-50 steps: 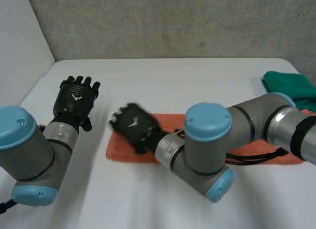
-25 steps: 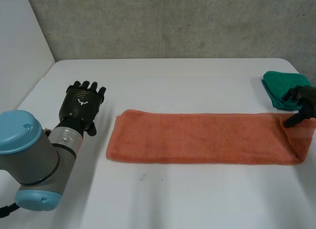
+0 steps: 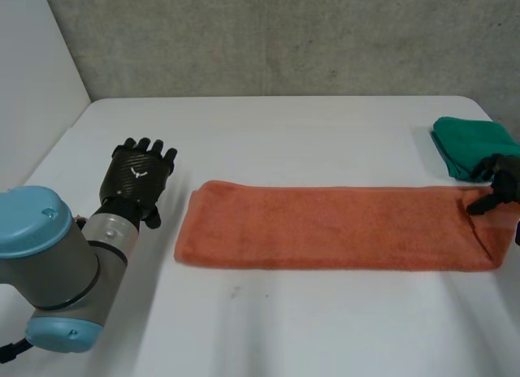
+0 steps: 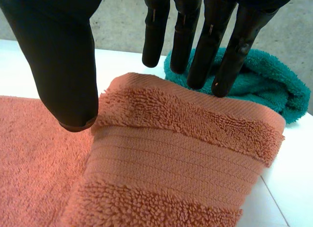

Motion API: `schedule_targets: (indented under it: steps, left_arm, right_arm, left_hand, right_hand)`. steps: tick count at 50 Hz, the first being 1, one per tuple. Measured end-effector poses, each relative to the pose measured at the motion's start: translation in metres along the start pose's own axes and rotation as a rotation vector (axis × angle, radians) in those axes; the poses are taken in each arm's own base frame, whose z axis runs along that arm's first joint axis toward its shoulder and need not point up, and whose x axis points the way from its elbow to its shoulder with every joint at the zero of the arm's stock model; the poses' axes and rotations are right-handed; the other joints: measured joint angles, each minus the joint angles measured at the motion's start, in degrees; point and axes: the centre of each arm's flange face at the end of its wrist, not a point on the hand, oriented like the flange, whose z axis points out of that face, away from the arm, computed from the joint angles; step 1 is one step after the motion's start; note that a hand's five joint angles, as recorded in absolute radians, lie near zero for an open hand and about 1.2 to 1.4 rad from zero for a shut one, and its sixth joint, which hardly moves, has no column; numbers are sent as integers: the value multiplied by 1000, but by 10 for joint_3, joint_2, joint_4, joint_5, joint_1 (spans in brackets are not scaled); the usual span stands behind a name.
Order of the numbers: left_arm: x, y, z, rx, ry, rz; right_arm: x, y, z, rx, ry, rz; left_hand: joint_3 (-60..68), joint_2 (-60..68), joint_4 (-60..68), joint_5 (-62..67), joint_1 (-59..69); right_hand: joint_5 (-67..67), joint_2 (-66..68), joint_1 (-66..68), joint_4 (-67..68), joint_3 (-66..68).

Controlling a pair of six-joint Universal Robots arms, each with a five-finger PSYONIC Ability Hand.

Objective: Fold the laundry.

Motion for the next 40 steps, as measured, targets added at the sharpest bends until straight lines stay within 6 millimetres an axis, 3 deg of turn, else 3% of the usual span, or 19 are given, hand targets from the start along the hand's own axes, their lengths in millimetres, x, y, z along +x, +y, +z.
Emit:
schedule_targets:
  steps: [9, 13, 17, 28, 29, 31, 32, 35, 36, 37, 40]
  left_arm:
    - [1, 0, 0, 1, 2, 1]
    - [1, 1, 0, 0, 2, 2]
    - [1, 1, 0, -1, 1, 3]
    - [-1, 0, 0, 0, -4, 4]
    - [-2, -1, 0, 2, -7, 4]
    - [-2, -1, 1, 4, -10, 4]
    - [-4, -2, 1, 6, -15, 4]
    - [-5, -3, 2, 8, -19, 4]
    - [-7, -4, 2, 11, -26, 4]
    - [-7, -4, 2, 11, -27, 3]
    - [-11, -5, 3, 15, -37, 3]
  right_arm:
    - [3, 8, 7, -14, 1, -35]
    - [4, 11, 12, -18, 2, -54]
    - [5, 11, 13, -18, 6, -61]
    - [-7, -22, 2, 66, 7, -114]
    - [-45, -45, -6, 143, -74, -166]
    - [-69, -52, -10, 174, -129, -187]
    - [-102, -59, -18, 212, -206, -212]
    - [-108, -60, -19, 218, -220, -216]
    - [-179, -63, -42, 273, -396, -255]
    - [-186, -62, -44, 277, -414, -258]
    - [-249, -51, -70, 301, -582, -284]
  left_hand:
    - [0, 0, 0, 0, 0]
    - [0, 0, 0, 0, 0]
    - [0, 0, 0, 0, 0]
    - [0, 0, 0, 0, 0]
    - [0, 0, 0, 0, 0]
    - [0, 0, 0, 0, 0]
    - [0, 0, 0, 0, 0]
    - [0, 0, 0, 0, 0]
    - [0, 0, 0, 0, 0]
    - [0, 0, 0, 0, 0]
    - [0, 0, 0, 0, 0]
  right_hand:
    - [17, 24, 20, 18, 19]
    - [266, 288, 244, 270, 277]
    - [322, 332, 273, 326, 324]
    - [323, 332, 273, 329, 324]
    - [323, 332, 274, 329, 324]
    - [323, 332, 274, 329, 324]
    - [323, 332, 274, 329, 324]
    - [323, 332, 274, 329, 324]
    - [323, 332, 274, 329, 324]
    - [323, 332, 274, 329, 324]
    - [323, 332, 274, 329, 324]
